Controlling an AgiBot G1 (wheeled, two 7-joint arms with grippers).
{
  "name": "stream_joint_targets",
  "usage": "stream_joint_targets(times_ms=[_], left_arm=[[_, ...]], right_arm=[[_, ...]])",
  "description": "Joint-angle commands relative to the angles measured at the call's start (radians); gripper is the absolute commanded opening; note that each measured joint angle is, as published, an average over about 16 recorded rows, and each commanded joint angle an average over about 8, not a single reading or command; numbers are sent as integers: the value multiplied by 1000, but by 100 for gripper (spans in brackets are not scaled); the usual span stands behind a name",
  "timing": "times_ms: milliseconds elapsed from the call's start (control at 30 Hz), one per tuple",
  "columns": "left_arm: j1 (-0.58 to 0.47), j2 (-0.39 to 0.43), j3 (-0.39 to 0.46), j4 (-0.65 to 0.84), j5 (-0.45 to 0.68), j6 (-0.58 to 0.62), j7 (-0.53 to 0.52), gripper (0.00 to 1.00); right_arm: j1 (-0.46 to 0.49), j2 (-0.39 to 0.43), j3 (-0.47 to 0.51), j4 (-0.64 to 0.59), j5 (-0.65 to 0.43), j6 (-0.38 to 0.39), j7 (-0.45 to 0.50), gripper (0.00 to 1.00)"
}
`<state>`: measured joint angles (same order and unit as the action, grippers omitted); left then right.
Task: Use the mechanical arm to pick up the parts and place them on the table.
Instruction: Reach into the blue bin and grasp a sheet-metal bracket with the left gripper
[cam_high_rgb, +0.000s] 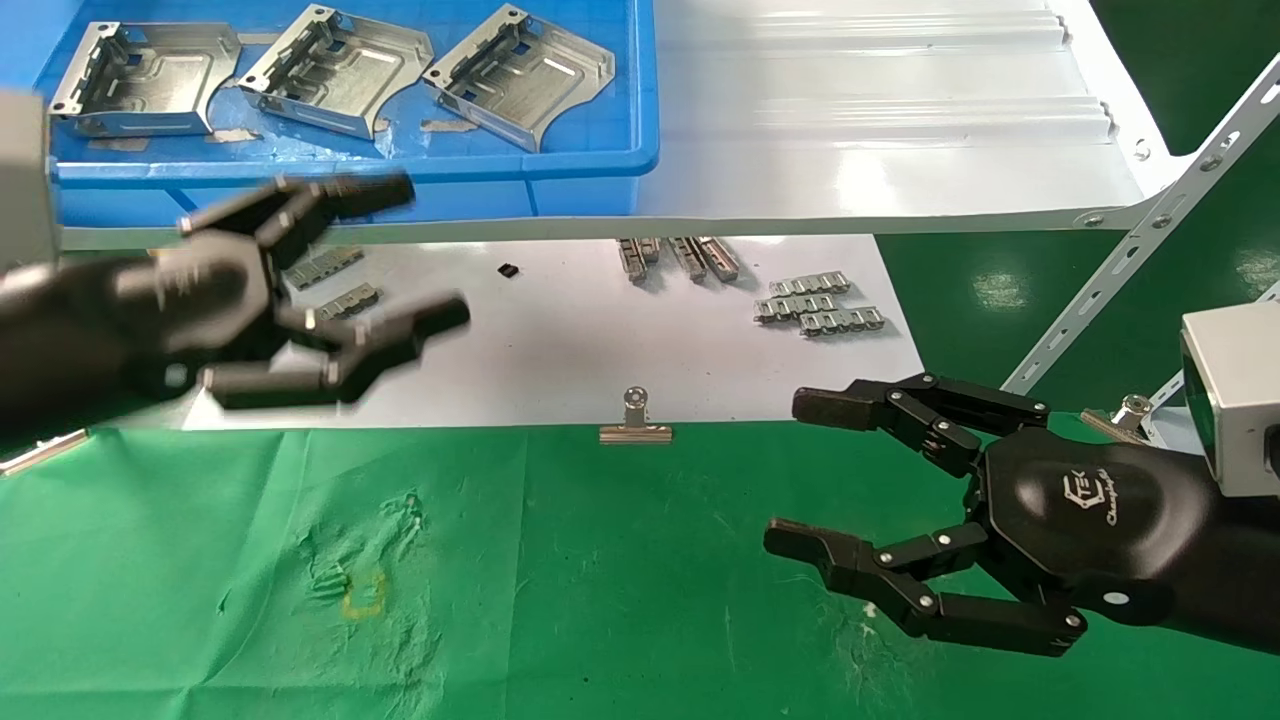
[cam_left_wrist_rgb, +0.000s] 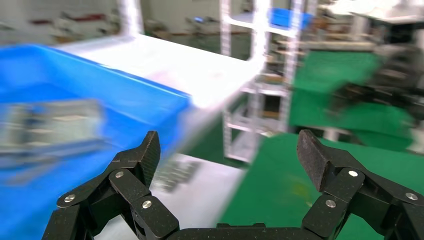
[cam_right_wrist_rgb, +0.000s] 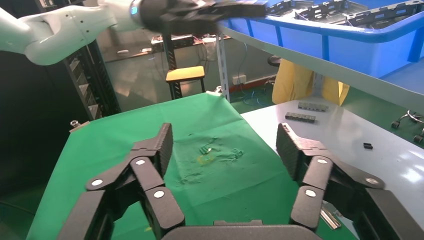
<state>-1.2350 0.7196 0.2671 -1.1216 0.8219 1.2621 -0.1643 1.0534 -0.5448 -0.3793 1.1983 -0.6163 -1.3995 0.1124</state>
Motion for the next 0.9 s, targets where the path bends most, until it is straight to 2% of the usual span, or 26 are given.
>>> stream_joint_targets(times_ms=[33,467,900], left_arm=[[-30,20,0,31,17,-34,7,100],[-294,124,59,324,193,-214,22,100],[-529,114,160,547,393,-275,-62,100]], right_arm=[[0,0,0,0,0,0,0,0],[0,0,0,0,0,0,0,0],[0,0,0,0,0,0,0,0]])
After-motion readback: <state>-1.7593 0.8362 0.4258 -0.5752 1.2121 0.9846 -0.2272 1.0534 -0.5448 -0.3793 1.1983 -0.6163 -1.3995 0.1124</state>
